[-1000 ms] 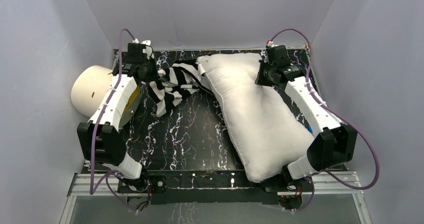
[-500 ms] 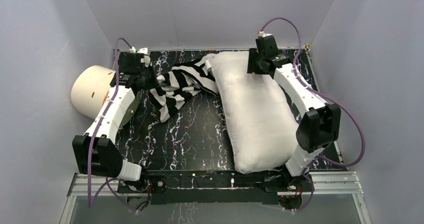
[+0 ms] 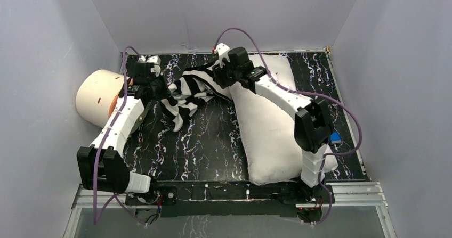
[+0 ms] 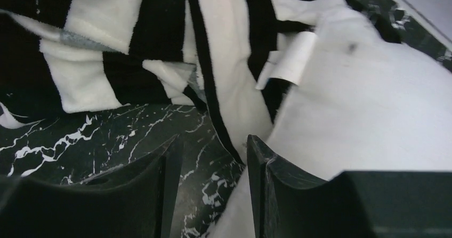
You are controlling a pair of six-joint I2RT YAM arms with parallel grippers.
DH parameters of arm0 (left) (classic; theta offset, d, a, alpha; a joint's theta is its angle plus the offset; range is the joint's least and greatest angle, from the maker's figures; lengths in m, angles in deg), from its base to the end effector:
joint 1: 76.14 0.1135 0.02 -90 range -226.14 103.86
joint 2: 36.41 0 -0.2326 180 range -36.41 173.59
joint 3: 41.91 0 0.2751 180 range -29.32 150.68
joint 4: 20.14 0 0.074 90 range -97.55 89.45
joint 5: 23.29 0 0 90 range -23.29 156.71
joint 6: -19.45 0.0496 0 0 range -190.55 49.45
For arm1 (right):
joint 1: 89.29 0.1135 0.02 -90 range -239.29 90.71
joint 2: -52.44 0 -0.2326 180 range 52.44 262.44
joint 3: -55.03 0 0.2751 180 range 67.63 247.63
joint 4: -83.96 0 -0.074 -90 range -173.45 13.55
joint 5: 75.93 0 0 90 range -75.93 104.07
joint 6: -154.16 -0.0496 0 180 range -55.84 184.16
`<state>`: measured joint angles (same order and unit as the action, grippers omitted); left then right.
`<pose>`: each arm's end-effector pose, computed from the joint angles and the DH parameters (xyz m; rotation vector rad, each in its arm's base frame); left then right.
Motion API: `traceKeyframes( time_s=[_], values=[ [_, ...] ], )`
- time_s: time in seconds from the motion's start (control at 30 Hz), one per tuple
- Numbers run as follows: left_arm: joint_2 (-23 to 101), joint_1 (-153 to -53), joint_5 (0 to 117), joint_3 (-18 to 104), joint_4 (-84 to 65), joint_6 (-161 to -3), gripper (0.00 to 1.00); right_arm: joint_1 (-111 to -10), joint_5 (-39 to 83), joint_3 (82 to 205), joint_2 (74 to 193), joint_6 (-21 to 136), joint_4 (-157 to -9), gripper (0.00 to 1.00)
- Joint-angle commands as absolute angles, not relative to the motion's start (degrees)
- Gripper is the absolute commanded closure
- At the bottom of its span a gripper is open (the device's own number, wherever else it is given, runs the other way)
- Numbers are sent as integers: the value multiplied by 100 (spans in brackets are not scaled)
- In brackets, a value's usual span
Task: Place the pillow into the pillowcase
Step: Pick up the pillow at the center of the board.
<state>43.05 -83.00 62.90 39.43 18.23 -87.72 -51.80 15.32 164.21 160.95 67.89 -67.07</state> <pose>0.3488 -0.0453 0.2778 -0.1626 2.2171 -0.3056 0.3784 0.2916 0.2787 -0.7474 1.9487 0.3838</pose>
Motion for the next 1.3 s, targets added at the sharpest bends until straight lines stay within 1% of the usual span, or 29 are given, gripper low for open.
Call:
traceKeyframes(
  time_s=[0.0,0.07,0.13,0.23,0.33,0.43,0.5,0.53,0.57,0.63,0.67,0.7,0.8,0.87,1.0,1.1,1.2,1.27],
  values=[
    [3805,-8256,6265,3786,1615,-8780,100,-5158,2295,16323,16578,7305,-7924,48],
    [3708,-8260,6296,3702,1549,-8745,100,-5142,2312,16349,16846,7428,-8044,49],
    [3617,-8256,6262,3627,1477,-8739,100,-5120,2331,16404,17110,7623,-8149,48],
    [3514,-8256,6200,3538,1418,-8771,100,-5038,2243,16572,17464,8032,-8218,41],
    [3443,-8256,6223,3497,1420,-8753,100,-4987,1810,16714,17734,8317,-8213,41],
    [3380,-8258,6254,3421,1427,-8749,100,-4975,1550,16733,17872,8502,-8237,43],
    [3350,-8260,6231,3355,1417,-8765,100,-4980,1445,16785,17940,8552,-8283,49],
    [3339,-8257,6224,3327,1412,-8772,100,-4982,1442,16843,17964,8578,-8283,54],
    [3330,-8256,6229,3306,1412,-8762,100,-4978,1436,16919,18000,8612,-8291,67],
    [3306,-8261,6247,3271,1408,-8758,100,-4975,1251,17120,18030,8634,-8292,87],
    [3297,-8257,6249,3248,1406,-8754,100,-4974,1176,17274,18040,8602,-8288,95],
    [3282,-8256,6245,3227,1404,-8747,100,-4984,1072,17464,18049,8548,-8261,100],
    [3253,-8256,6224,3171,1385,-8718,100,-4979,915,18088,18063,8491,-8272,100],
    [3214,-8256,6123,3110,1319,-8716,100,-4982,835,18255,18028,8434,-8743,100],
    [3066,-8256,5738,2931,1005,-8716,100,-4984,1177,18272,18085,8360,-10082,100],
    [3023,-8256,5550,2895,960,-8643,100,-4988,1370,18649,18448,8550,-10766,99],
    [2970,-8259,5528,2862,952,-8615,100,-5000,1252,19086,18885,8782,-11110,97],
    [2931,-8260,5617,2816,963,-8665,100,-5028,1157,19233,19076,8821,-11274,93]
  ],
)
